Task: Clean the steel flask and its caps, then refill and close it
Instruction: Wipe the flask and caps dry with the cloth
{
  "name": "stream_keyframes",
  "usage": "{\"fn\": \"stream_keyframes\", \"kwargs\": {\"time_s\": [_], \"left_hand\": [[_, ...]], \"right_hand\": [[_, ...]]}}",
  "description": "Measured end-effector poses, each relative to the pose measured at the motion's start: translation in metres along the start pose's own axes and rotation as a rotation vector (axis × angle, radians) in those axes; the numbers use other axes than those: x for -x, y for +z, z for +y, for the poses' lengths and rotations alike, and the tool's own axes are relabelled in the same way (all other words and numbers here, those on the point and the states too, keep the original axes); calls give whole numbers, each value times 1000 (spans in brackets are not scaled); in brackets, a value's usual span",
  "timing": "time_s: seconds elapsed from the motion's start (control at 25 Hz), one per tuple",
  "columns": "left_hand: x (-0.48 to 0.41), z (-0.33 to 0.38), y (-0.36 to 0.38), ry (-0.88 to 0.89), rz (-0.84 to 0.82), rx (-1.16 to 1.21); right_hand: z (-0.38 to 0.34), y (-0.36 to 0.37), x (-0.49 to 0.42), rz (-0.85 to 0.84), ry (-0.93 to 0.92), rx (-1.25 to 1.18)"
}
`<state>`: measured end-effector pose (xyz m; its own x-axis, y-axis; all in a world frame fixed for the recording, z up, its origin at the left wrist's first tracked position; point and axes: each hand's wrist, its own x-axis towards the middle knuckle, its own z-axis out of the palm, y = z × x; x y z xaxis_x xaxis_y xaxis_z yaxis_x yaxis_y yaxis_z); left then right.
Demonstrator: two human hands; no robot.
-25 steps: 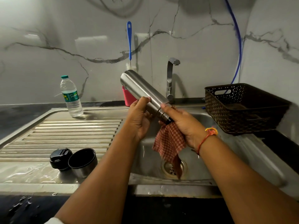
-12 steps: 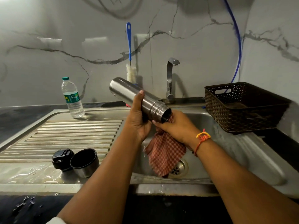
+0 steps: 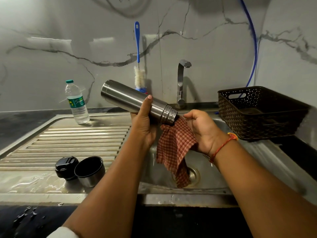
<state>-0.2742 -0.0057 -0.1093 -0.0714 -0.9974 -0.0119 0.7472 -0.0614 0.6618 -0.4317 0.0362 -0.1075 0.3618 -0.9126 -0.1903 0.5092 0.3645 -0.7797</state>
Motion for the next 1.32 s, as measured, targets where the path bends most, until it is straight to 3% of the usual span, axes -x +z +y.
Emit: {"fn": "stream_keyframes", "kwargs": {"time_s": [0.12, 0.36, 0.68, 0.8, 0.96, 1.2, 1.32], "left_hand": [[-3, 3, -1, -8, 3, 56], [-11, 7, -11, 77, 121, 127], [-12, 6, -13, 32, 147, 196], [-13, 5, -13, 13, 160, 207], [-12, 1, -11, 71, 182, 92], [-12, -1, -7, 127, 94, -19], [-14, -1, -5, 133, 67, -39]], "right_hand": [[1, -1, -3, 61, -32, 13], [12, 0, -8, 368, -421, 531], [29, 14, -14, 482, -880, 1173], [33, 18, -16, 474, -893, 1262], [29, 22, -6, 309, -566, 1056], [16, 23, 4, 104, -84, 31], [9, 19, 5, 55, -55, -44]]}}
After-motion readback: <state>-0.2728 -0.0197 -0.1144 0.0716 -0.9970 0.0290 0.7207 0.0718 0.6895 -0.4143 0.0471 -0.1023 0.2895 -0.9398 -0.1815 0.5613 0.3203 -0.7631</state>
